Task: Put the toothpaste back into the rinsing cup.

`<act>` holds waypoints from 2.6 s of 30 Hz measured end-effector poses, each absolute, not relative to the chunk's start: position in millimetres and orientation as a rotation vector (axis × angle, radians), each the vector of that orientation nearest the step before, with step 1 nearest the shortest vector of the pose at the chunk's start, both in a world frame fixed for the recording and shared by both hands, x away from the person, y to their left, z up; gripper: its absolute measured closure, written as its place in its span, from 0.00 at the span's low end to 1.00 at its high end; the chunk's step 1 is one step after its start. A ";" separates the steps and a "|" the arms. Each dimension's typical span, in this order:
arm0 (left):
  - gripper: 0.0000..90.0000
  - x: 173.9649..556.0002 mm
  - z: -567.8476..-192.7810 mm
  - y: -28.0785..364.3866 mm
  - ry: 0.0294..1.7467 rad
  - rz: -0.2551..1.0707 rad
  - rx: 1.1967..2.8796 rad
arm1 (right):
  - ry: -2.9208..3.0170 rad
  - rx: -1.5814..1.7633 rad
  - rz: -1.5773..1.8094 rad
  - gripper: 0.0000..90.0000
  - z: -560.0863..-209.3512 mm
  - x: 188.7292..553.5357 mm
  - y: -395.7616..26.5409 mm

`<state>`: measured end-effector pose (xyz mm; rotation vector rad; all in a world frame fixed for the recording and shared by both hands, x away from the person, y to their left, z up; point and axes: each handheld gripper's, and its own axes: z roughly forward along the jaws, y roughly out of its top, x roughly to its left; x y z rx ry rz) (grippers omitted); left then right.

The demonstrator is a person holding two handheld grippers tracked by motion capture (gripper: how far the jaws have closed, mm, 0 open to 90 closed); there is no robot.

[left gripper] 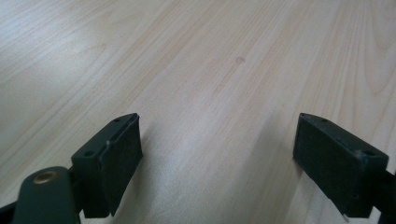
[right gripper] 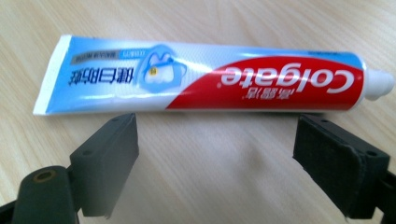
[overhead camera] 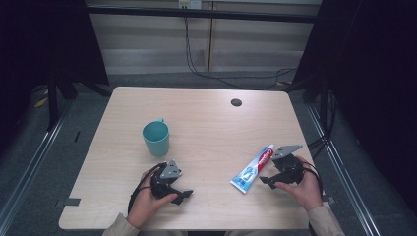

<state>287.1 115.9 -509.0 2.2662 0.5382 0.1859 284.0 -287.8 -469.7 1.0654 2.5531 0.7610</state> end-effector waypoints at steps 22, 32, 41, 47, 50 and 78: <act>0.17 287.2 -509.0 115.8 0.534 0.185 2.267 | 2.562 1.084 0.754 0.16 -457.6 302.9 -277.9; 0.17 287.1 -509.0 115.8 0.535 0.185 2.267 | 2.570 1.074 0.724 0.19 -461.6 304.1 -285.4; 0.17 287.1 -509.0 115.8 0.535 0.185 2.267 | 2.596 1.004 0.701 0.23 -466.0 301.4 -277.9; 0.17 287.2 -509.0 115.9 0.535 0.185 2.267 | 2.642 0.962 0.698 0.29 -467.0 300.1 -269.9; 0.17 287.2 -509.0 115.8 0.535 0.185 2.267 | 2.666 0.932 0.693 0.32 -467.6 299.4 -267.4; 0.17 287.3 -508.7 116.1 0.530 0.187 2.273 | 2.692 0.867 0.714 0.50 -471.8 283.9 -262.7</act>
